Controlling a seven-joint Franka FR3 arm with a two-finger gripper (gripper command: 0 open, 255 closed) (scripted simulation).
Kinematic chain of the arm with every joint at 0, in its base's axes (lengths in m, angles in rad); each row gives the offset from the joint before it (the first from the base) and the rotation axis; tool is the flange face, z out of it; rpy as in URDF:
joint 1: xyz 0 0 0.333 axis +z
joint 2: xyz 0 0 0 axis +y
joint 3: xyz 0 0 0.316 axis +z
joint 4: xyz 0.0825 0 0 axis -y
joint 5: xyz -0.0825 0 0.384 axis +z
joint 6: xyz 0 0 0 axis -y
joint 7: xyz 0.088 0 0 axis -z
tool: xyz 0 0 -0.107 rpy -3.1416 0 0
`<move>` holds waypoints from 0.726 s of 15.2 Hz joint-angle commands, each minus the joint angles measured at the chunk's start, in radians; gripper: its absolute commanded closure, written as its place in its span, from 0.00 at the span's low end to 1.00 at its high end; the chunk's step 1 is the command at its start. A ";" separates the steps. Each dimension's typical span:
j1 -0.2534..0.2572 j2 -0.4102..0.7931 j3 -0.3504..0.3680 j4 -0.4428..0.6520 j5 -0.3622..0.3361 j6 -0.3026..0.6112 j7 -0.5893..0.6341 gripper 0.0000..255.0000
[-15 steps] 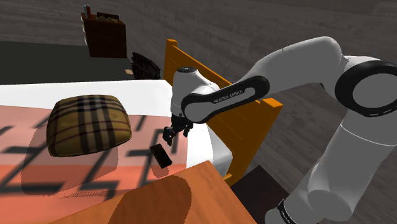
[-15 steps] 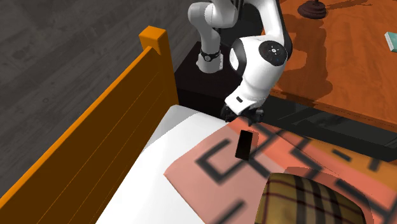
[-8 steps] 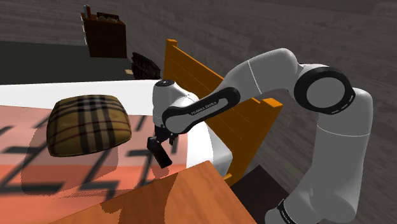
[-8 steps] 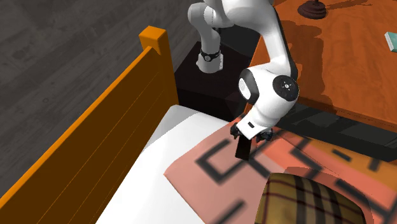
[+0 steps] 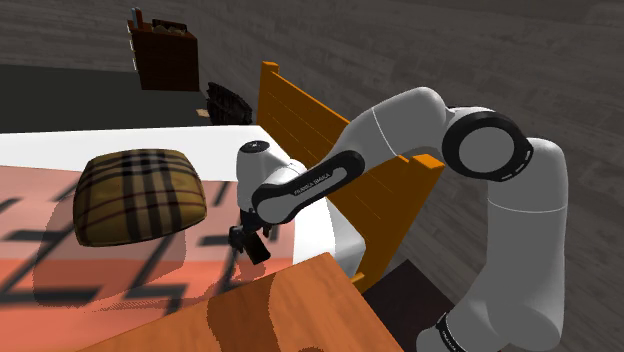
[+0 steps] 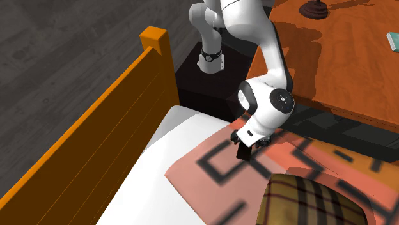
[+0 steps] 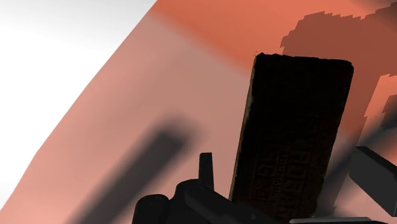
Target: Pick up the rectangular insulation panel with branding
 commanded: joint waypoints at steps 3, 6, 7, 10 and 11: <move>0.002 0.005 -0.001 0.000 -0.002 0.006 0.002 1.00; 0.002 0.005 -0.001 -0.001 -0.002 0.006 0.003 1.00; 0.002 0.005 -0.001 -0.001 -0.002 0.006 0.002 1.00; 0.002 0.005 -0.001 0.000 -0.002 0.006 0.002 1.00; 0.002 0.004 -0.001 -0.001 -0.002 0.006 0.002 1.00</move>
